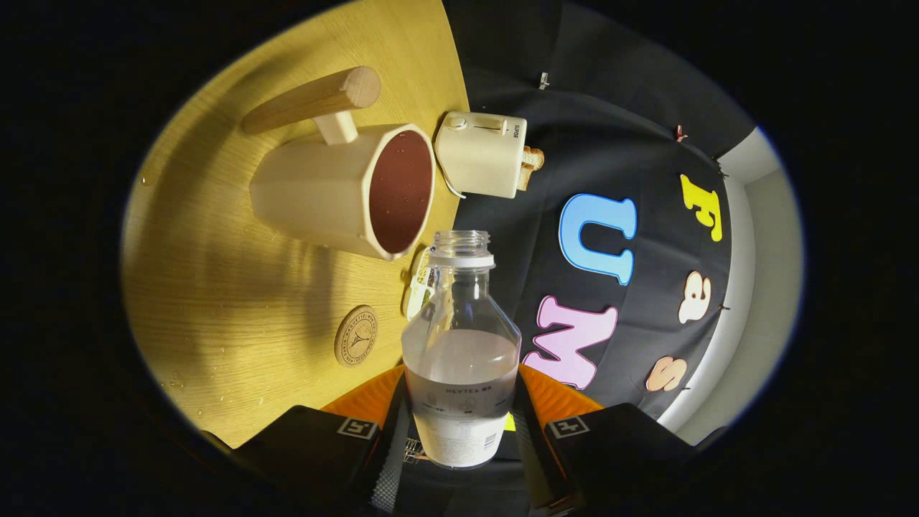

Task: Take the bottle from table, then pour the juice into the cup, finally place the bottle on the coaster

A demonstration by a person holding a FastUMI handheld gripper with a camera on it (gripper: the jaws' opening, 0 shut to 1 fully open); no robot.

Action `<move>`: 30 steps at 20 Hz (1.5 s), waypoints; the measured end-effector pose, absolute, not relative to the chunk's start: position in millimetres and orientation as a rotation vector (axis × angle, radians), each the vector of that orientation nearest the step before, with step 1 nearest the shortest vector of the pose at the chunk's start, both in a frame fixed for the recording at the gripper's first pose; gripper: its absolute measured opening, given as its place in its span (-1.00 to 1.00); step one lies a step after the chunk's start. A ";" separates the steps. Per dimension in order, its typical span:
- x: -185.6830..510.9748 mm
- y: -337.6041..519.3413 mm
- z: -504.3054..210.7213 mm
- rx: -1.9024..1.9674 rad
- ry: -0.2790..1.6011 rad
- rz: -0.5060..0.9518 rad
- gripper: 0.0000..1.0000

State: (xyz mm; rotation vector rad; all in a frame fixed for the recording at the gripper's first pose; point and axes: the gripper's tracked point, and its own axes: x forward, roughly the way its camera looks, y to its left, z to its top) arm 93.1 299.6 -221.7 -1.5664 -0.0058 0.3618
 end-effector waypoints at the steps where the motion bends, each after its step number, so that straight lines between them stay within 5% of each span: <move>1: 92.9 300.1 -221.1 -1.573 -0.009 0.364 0.41; 30: 106.9 310.6 -216.3 -1.683 -0.106 0.395 0.41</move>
